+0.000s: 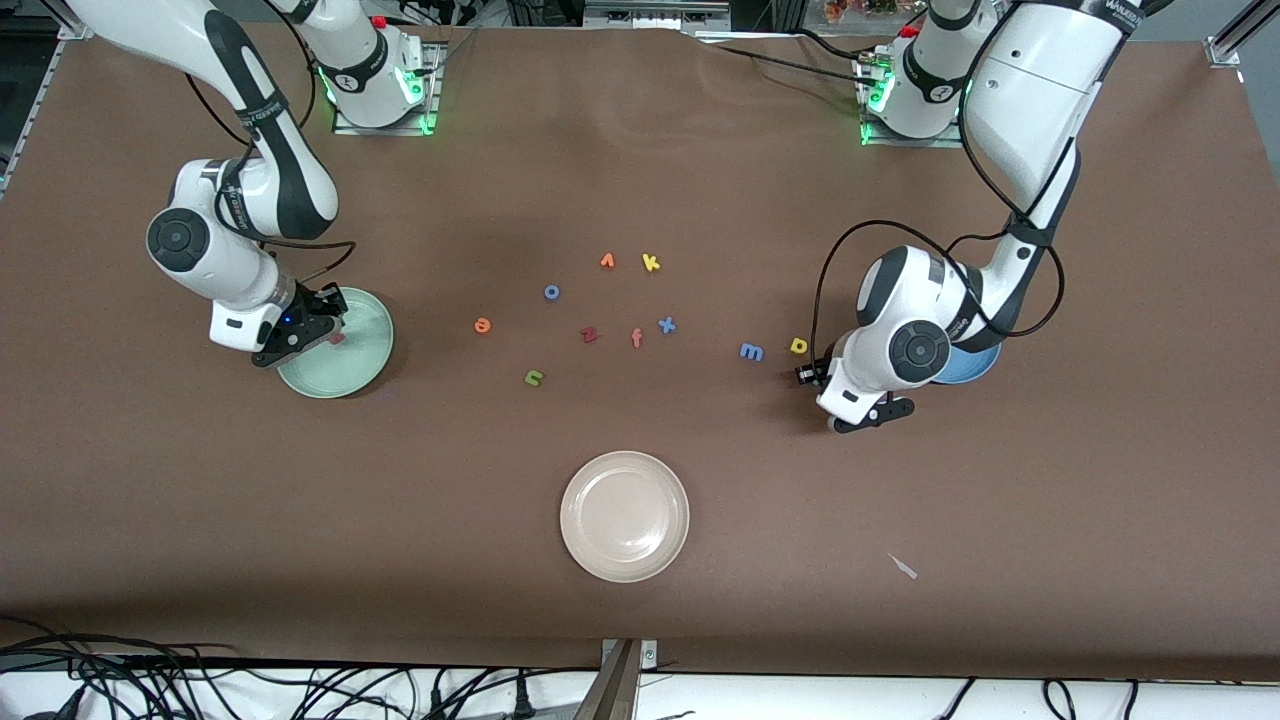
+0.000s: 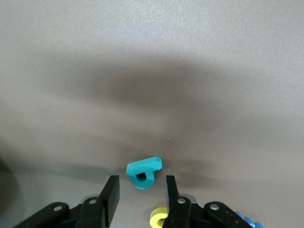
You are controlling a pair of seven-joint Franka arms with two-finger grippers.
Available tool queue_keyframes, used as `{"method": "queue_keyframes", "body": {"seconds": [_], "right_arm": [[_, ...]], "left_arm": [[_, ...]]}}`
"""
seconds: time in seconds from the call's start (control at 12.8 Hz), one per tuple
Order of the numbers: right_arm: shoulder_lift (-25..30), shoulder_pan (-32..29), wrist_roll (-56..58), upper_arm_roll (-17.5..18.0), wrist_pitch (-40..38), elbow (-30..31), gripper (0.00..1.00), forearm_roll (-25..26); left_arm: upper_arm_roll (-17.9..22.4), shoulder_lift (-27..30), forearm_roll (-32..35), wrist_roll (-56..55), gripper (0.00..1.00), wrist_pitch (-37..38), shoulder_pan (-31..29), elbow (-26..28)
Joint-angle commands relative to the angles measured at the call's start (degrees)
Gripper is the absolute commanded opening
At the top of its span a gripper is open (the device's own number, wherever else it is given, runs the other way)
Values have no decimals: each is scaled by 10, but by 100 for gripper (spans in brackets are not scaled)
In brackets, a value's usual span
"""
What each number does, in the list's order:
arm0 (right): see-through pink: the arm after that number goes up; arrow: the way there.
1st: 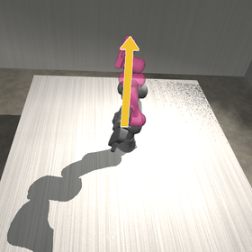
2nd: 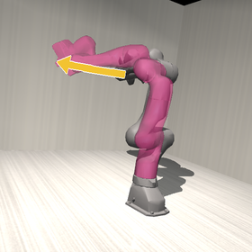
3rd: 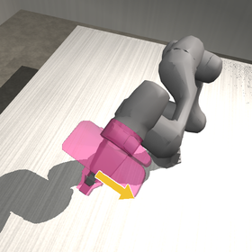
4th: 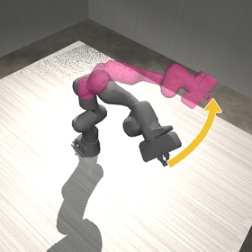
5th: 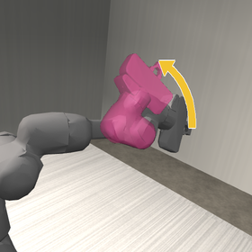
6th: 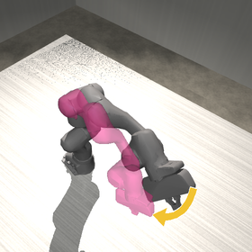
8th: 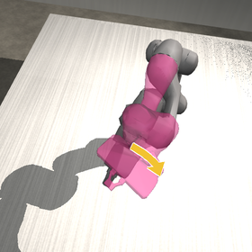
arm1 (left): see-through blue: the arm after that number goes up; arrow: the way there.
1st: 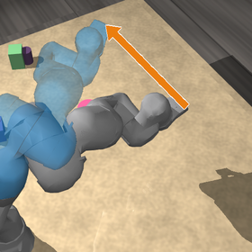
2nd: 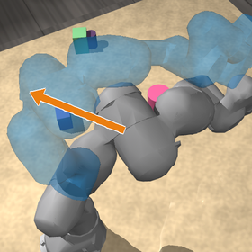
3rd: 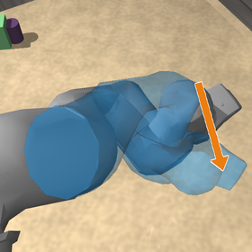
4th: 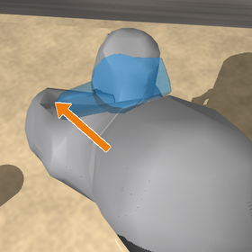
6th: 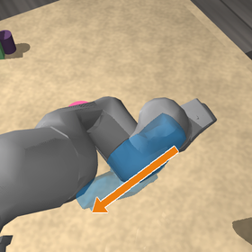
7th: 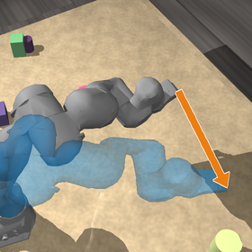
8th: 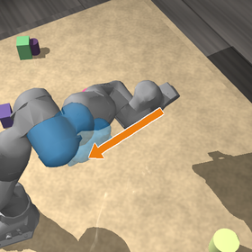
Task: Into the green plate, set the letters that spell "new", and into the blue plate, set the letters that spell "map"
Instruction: 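Lower the pink w onto the green plate and open the right gripper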
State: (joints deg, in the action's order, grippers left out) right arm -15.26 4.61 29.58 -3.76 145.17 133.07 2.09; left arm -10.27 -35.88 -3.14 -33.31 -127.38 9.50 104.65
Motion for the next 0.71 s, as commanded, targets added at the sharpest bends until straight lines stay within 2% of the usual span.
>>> {"method": "queue_keyframes", "body": {"seconds": [0.0, 0.31, 0.55, 0.63], "right_arm": [[8, -2, -5, 2, -15, -18, 100, 6], [7, 4, -21, 7, -127, -92, 99, 3], [5, 41, -102, 7, -204, -141, 99, 2], [1, 58, -141, 7, -207, -142, 99, 2]], "left_arm": [[3, -17, 14, 4, 45, 0, 2, -11], [4, -25, 32, 3, 45, -7, 1, -10], [4, -24, 32, 3, 23, -4, 1, -10], [4, -24, 32, 3, 20, -3, 1, -10]]}}
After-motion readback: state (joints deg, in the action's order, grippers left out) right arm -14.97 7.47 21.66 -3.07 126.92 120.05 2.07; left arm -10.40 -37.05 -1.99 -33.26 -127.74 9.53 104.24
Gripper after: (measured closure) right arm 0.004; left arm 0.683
